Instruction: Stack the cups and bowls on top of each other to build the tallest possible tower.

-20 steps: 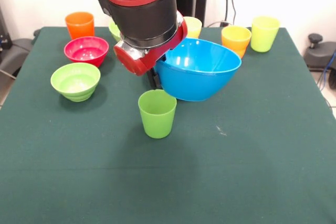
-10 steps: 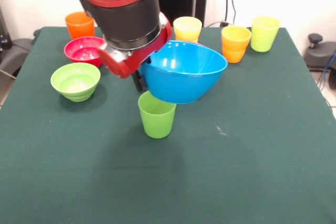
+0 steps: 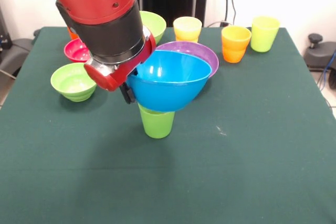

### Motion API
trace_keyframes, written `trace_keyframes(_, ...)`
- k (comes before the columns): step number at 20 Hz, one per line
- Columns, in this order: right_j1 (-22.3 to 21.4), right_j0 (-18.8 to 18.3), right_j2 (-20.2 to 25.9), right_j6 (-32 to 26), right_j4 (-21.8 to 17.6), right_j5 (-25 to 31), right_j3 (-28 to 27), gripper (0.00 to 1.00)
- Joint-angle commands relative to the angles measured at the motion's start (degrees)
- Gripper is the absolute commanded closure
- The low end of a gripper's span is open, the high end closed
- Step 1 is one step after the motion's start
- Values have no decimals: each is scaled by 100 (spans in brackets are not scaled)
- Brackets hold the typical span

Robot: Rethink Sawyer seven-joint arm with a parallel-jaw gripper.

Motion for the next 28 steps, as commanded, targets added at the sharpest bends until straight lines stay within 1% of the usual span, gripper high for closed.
trace_keyframes(1,153,-24,195,-1764,-355,325,-121,100)
trace_keyframes(7,224,26,148,-1681,-402,321,-119,100)
trace_keyframes(16,239,68,82,-1753,-565,387,-202,100)
trace_keyframes(28,224,108,76,-1702,-600,436,-229,100)
